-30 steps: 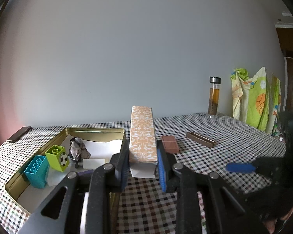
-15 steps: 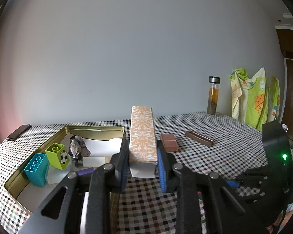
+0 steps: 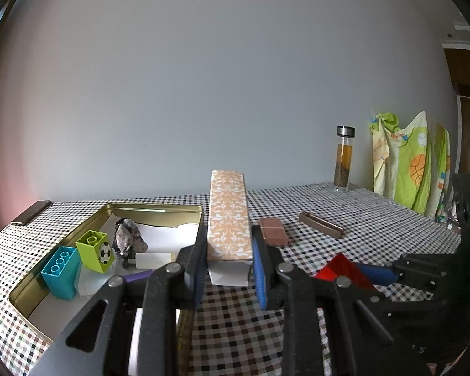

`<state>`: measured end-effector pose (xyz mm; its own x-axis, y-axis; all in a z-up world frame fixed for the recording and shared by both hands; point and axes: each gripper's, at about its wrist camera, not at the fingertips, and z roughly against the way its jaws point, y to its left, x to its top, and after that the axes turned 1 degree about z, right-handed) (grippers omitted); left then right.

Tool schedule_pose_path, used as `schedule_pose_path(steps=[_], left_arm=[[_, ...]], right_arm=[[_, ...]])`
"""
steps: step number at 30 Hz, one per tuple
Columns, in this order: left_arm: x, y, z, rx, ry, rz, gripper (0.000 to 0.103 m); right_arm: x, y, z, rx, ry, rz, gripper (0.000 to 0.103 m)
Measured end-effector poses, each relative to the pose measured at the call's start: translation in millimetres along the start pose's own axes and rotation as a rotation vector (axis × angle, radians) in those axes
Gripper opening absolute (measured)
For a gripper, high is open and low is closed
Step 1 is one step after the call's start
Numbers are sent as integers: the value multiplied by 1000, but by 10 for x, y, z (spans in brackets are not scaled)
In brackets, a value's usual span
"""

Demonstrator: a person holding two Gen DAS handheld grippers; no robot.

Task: Organize rigid objects
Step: 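Carry the red brick and beige box over the gold tin with both tools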

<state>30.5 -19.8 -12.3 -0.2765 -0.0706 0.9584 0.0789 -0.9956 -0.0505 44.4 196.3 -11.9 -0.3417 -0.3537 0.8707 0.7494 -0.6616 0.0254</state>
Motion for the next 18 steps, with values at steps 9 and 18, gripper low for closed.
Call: schedule_pose_path(steps=[9,18], left_arm=[[-7,128,57,22,-15,18,24],[105,574,206,92,-22,56,24]], right_arm=[[171,64,-26,26,-47,2,34],[538,323,-145,81,-87,59,34]])
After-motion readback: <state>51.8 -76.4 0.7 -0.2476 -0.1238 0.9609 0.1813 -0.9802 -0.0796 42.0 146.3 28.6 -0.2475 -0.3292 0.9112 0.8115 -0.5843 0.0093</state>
